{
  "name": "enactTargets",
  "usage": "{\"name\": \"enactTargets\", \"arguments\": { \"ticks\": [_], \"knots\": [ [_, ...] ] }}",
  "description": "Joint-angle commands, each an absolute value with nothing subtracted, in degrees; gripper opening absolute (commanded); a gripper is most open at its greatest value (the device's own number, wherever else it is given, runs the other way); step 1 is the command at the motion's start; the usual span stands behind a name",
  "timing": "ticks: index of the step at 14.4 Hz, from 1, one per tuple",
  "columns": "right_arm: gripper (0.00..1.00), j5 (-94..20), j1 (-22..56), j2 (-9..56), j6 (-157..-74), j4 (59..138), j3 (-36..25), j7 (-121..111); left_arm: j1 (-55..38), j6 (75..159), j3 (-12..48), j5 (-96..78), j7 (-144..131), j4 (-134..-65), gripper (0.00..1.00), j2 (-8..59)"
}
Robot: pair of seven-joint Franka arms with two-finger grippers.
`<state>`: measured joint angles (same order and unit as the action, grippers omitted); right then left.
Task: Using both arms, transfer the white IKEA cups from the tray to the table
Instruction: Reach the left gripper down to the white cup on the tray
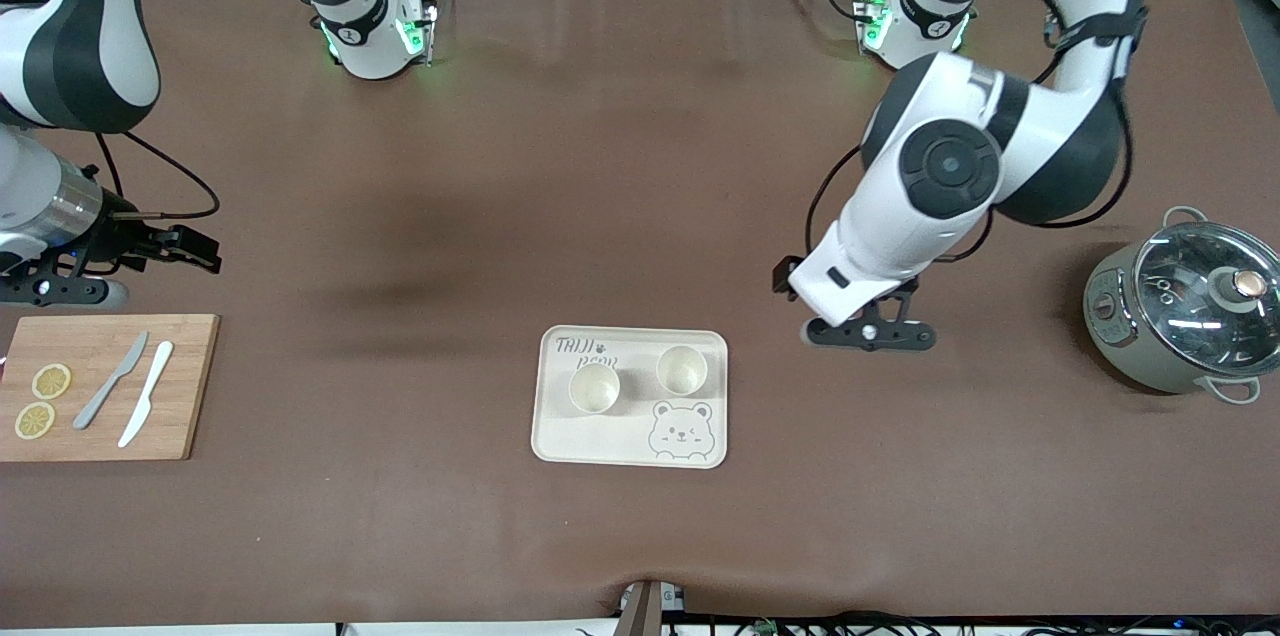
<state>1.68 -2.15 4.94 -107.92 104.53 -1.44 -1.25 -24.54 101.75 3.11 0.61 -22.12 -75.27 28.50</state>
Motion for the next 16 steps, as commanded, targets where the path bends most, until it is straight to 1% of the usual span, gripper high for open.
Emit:
{"name": "enactTargets", "arguments": {
  "ticks": [1,7,11,16],
  "knots": [
    [1.00,2.64,-2.55,4.83,-108.37,104.68,-0.97,-1.05,-25.57,104.75,3.08,1.49,-22.58,-73.48,1.00,31.89],
    [1.00,2.55,-2.55,4.75,-108.37,104.68,-0.97,-1.05,-29.08,114.77,2.90,1.67,-26.36,-73.56,1.00,38.49],
    [1.00,2.46,-2.46,4.75,-108.37,104.68,-0.97,-0.97,-30.23,119.96,2.72,1.84,-27.16,-73.65,1.00,41.21],
    [1.00,2.37,-2.29,4.75,-108.46,104.68,-0.88,-0.97,-31.64,128.48,2.29,2.64,-27.33,-73.56,1.00,45.43]
  ]
}}
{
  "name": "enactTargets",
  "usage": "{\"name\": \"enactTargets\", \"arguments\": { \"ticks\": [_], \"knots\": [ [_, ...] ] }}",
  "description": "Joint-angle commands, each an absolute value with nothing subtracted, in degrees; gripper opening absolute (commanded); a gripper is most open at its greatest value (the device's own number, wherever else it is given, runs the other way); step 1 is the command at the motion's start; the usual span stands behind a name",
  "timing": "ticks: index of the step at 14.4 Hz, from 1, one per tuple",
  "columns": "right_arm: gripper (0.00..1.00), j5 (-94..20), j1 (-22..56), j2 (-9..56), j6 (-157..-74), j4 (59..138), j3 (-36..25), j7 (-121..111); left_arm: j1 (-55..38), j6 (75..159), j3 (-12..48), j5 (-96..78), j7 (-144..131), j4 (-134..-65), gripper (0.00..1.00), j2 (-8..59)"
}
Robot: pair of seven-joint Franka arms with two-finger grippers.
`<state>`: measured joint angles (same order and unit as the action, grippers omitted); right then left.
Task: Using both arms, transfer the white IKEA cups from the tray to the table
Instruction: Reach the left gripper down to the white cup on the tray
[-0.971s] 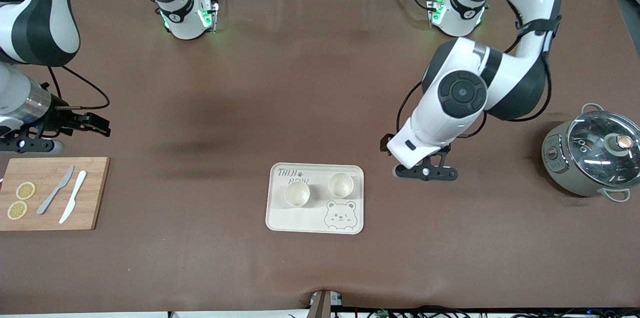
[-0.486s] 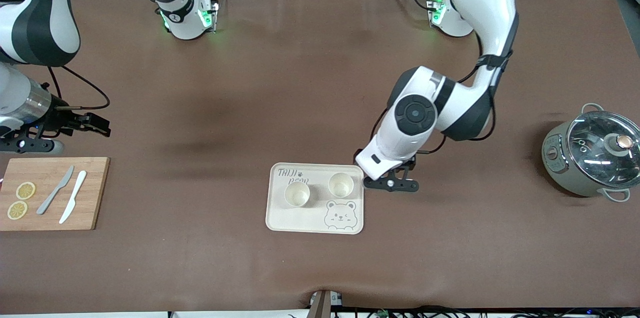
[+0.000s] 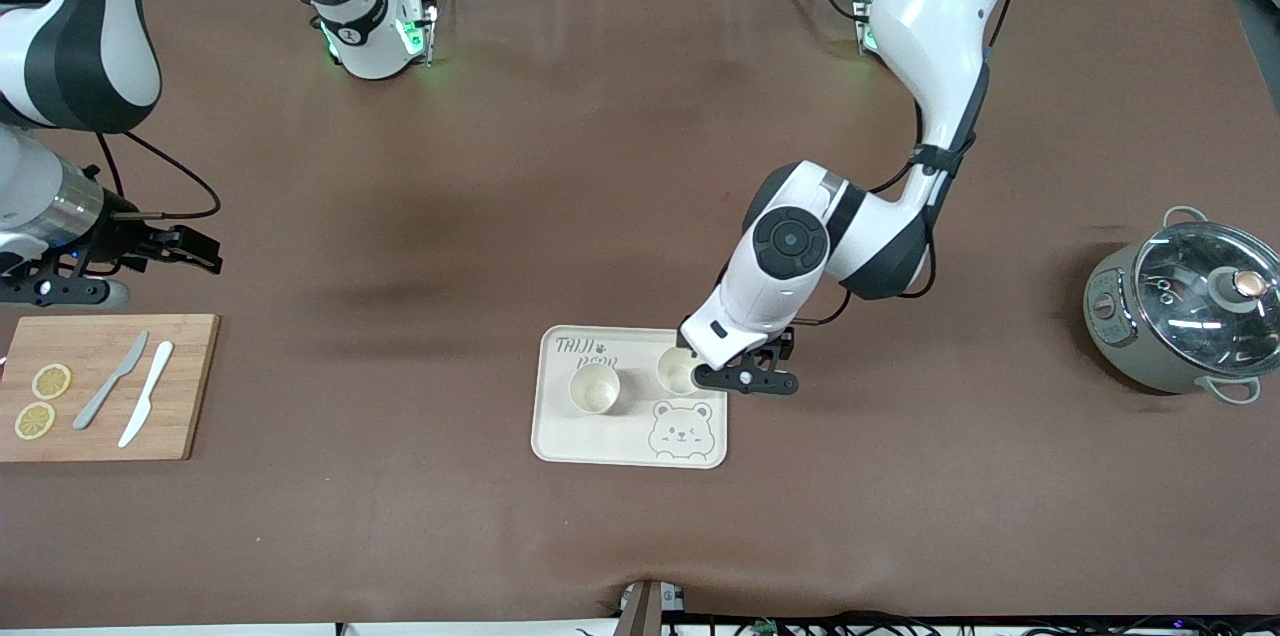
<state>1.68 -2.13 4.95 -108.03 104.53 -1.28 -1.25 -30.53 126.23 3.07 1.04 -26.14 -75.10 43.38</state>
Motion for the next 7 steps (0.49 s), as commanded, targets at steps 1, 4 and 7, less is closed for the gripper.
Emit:
{"name": "enactTargets", "arguments": {
  "ticks": [1,4,7],
  "knots": [
    [1.00,2.37,-2.29,4.83,-108.46,104.68,-0.88,-0.97,-32.34,130.41,1.68,2.64,-27.60,-73.56,1.00,46.40],
    [1.00,2.37,-2.29,4.83,-108.72,104.68,-0.88,-0.97,-36.20,135.43,-2.88,3.08,-27.69,-73.56,1.00,50.09],
    [1.00,2.37,-2.29,5.19,-108.81,104.68,-0.88,-0.97,-36.65,136.41,-3.87,3.16,-27.42,-73.56,1.00,50.80]
  ]
}}
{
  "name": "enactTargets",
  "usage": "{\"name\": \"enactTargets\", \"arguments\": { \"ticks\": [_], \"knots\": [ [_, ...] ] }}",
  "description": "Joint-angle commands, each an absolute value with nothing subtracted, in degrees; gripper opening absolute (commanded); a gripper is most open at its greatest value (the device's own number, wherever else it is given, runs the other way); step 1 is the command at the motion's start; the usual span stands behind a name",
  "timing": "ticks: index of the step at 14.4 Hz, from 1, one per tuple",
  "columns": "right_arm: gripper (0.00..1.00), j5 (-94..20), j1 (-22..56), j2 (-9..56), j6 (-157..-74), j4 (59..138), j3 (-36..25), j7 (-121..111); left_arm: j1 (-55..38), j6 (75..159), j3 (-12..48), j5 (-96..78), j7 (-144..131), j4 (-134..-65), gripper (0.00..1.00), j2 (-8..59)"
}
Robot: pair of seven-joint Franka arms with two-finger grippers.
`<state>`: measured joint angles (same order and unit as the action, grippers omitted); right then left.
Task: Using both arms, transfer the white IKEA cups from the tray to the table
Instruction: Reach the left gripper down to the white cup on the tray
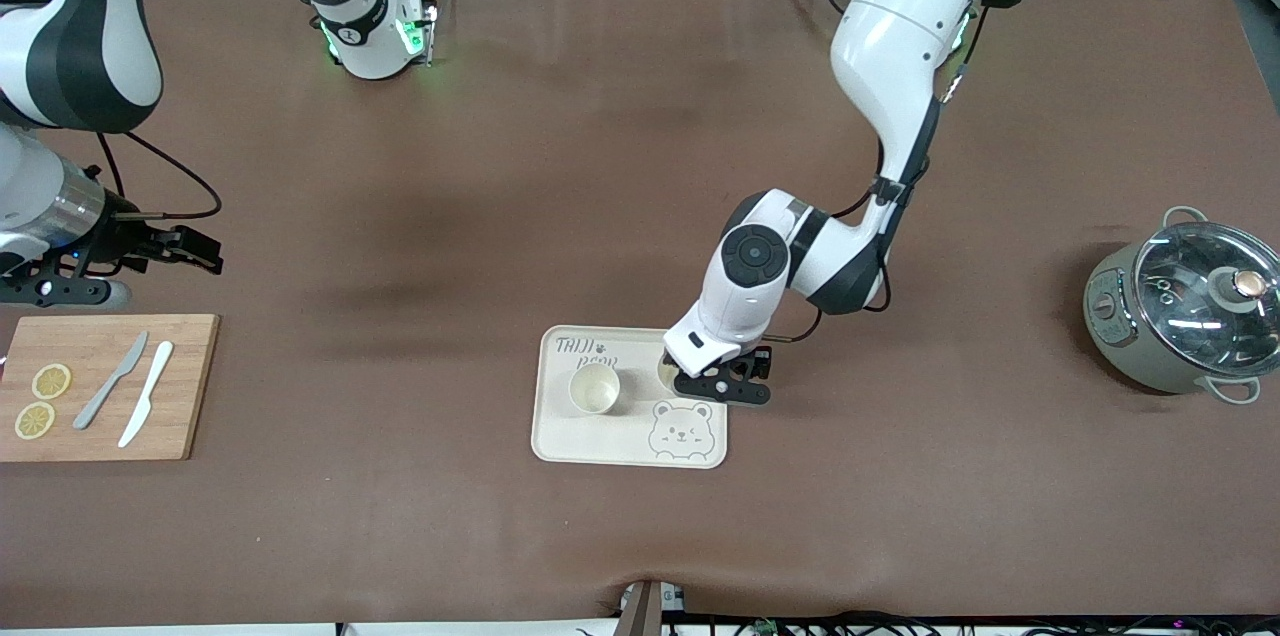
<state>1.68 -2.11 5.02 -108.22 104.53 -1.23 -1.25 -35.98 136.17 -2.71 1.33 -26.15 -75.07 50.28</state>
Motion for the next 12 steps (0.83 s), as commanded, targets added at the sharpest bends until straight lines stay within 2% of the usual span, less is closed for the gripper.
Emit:
{"name": "enactTargets", "arguments": {
  "ticks": [1,10,11,12],
  "knots": [
    [1.00,2.29,-2.29,5.27,-108.98,104.68,-0.88,-0.97,-36.56,136.41,-3.87,3.16,-27.33,-73.56,1.00,50.80],
    [1.00,2.29,-2.20,5.62,-109.34,104.68,-0.79,-0.62,-36.74,138.16,-3.78,3.08,-28.21,-74.18,0.98,51.50],
    [1.00,2.02,-2.20,5.71,-109.34,104.59,-0.79,-0.53,-36.83,138.08,-3.78,2.73,-28.82,-74.18,0.53,51.50],
    [1.00,1.85,-1.76,5.71,-109.34,104.50,-0.79,-0.27,-36.83,138.08,-3.69,2.90,-29.44,-74.18,0.01,51.50]
  ]
}}
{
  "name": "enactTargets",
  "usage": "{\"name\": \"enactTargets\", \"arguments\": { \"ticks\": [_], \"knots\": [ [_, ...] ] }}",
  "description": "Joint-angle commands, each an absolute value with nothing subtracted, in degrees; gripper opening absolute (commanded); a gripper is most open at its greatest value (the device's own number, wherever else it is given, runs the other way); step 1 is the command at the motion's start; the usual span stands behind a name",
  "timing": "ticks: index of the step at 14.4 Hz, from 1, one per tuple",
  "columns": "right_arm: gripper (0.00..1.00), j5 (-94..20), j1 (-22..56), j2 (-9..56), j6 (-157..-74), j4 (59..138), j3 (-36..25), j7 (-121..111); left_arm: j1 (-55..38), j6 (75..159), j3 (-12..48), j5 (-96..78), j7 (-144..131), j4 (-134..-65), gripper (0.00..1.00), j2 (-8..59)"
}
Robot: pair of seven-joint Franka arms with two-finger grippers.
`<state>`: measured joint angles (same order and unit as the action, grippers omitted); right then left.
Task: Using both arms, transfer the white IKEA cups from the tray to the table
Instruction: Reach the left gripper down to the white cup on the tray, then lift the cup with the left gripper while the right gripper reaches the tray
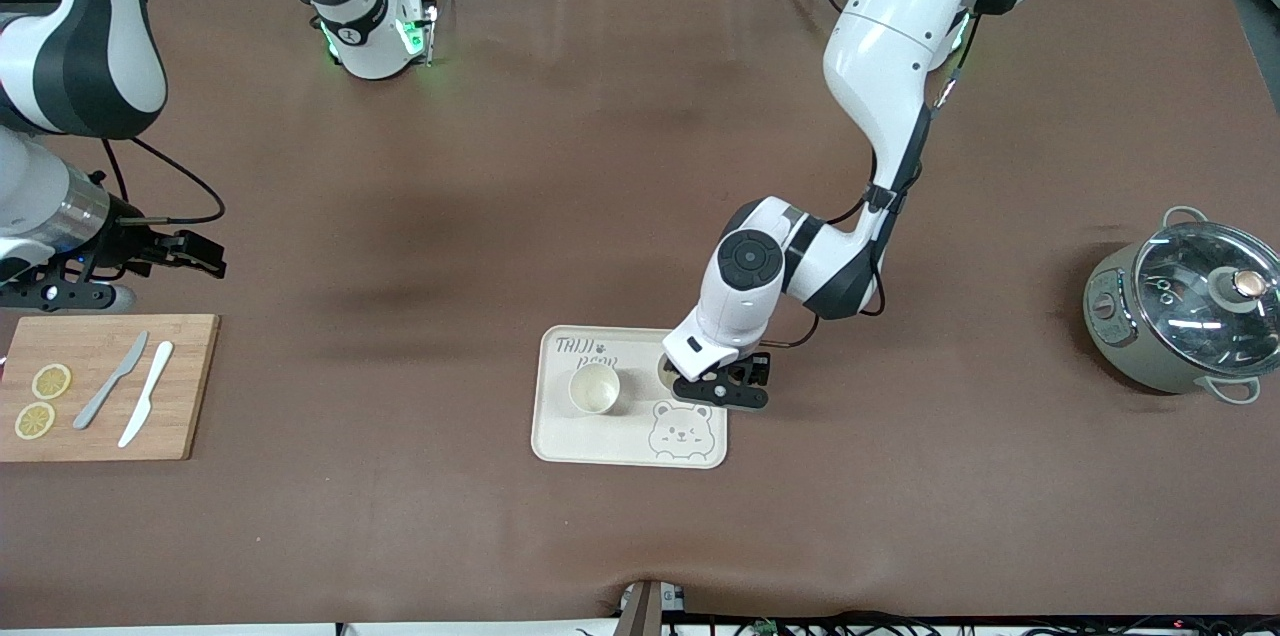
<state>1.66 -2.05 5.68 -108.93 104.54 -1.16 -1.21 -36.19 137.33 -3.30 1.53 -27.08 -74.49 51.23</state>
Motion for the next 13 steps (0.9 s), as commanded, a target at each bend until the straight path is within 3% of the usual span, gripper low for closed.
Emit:
{"name": "enactTargets", "arguments": {
  "ticks": [1,8,13],
  "knots": [
    [1.00,1.85,-1.15,5.80,-109.25,104.15,-0.79,0.87,-36.74,138.08,-3.78,3.25,-29.18,-74.18,0.00,51.50],
    [1.00,0.97,7.37,8.26,-109.25,99.94,-0.70,16.68,-36.91,138.08,-3.69,3.25,-29.62,-74.36,0.00,52.47],
    [1.00,-7.82,11.50,14.58,-109.25,91.51,-0.79,23.45,-37.18,137.55,-3.69,2.81,-30.40,-74.36,0.00,51.33]
  ]
}}
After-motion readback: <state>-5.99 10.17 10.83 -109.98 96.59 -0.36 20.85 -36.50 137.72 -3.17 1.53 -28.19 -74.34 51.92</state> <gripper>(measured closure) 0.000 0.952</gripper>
